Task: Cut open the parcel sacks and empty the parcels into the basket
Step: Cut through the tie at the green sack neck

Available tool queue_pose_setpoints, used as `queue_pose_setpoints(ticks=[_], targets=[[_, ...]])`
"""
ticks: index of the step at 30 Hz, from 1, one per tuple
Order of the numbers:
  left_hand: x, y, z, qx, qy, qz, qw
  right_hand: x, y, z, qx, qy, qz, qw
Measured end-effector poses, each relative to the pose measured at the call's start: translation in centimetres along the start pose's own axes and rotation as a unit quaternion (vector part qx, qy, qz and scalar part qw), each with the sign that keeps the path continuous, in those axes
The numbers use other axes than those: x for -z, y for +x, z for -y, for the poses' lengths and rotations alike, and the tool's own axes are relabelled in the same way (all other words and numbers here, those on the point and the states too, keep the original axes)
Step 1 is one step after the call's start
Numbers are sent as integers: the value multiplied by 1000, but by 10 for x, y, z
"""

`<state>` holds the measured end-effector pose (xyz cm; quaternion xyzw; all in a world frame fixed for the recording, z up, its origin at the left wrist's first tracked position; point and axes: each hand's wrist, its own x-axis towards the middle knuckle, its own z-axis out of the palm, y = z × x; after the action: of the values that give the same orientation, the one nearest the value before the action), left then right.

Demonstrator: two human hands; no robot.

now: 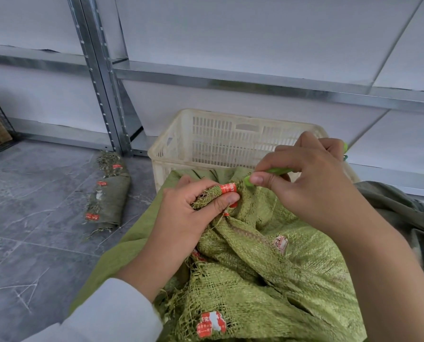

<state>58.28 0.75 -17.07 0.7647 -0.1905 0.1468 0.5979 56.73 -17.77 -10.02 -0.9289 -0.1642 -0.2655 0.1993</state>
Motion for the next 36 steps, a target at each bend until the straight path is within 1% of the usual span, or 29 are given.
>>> queue_pose_setpoints(ticks=[10,14,19,23,28,33,36], targets=[[-3,1,4,-7,10,-2,1000,-5,-1,2,11,-12,-3,1000],[-4,2,6,-14,30,10,999,-8,-1,0,18,-18,5,1000],[0,5,2,-3,-9,38,999,-8,-1,-2,38,28,-5,999],[0,6,2,3,-19,50,999,-10,-3,-5,20,80,0,997],[6,7,10,17,36,75,996,-9,-7,-3,44,34,51,997],[7,10,12,9,59,92,994,-8,-5,1,43,-23,48,998],[8,10,12,16,45,85,995,-11,-5,3,34,-8,48,998]])
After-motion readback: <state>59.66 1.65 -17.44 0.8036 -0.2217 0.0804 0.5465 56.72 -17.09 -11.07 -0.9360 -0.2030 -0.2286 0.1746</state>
